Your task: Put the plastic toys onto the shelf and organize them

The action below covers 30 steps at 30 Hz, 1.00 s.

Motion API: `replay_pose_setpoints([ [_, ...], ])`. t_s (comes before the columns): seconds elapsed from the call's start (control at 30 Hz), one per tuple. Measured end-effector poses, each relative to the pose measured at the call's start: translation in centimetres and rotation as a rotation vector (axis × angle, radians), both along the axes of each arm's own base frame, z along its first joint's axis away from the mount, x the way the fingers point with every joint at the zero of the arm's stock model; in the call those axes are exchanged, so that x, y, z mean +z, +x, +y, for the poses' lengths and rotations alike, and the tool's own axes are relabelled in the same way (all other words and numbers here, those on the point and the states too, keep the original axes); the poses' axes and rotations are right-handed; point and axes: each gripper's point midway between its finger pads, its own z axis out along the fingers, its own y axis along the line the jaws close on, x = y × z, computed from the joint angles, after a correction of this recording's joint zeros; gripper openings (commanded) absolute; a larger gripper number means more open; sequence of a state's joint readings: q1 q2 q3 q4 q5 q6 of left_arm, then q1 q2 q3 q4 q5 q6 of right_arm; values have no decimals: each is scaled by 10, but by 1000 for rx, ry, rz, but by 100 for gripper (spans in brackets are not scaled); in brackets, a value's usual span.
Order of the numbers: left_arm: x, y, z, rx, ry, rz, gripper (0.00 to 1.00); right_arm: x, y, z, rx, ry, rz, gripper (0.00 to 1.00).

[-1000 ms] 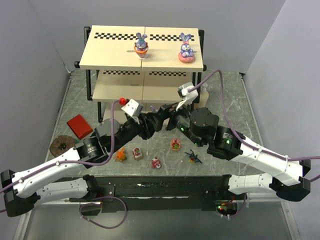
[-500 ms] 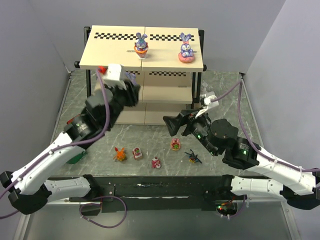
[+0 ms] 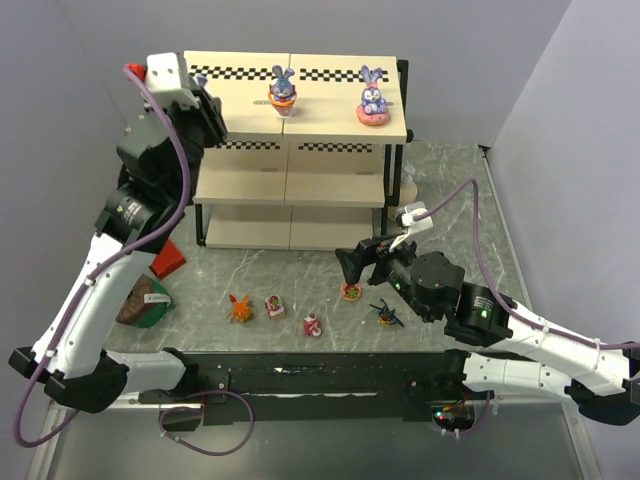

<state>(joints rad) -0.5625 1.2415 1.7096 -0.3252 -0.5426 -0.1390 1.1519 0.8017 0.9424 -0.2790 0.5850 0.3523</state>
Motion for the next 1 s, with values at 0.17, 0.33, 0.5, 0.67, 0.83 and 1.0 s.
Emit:
replay_pose_setpoints([
  [0.17, 21, 18, 36, 64, 18, -16, 1, -7, 1, -2, -8, -13, 17, 95],
  [0.33, 32, 33, 54, 63, 46, -9, 1, -10, 0, -2, -3, -19, 27, 95],
  [0.5, 11, 48, 52, 12, 83, 57, 1, -18, 0, 2, 7, -47, 42, 95],
  [0.67, -8, 61, 48, -19, 105, 106, 1, -30, 2, 9, 14, -85, 66, 95],
  [0.83, -21, 68, 46, -27, 121, 135, 1, -37, 2, 13, 22, -102, 80, 95],
  [1.0, -23, 70, 46, -25, 125, 141, 2, -38, 2, 14, 25, -103, 85, 95],
])
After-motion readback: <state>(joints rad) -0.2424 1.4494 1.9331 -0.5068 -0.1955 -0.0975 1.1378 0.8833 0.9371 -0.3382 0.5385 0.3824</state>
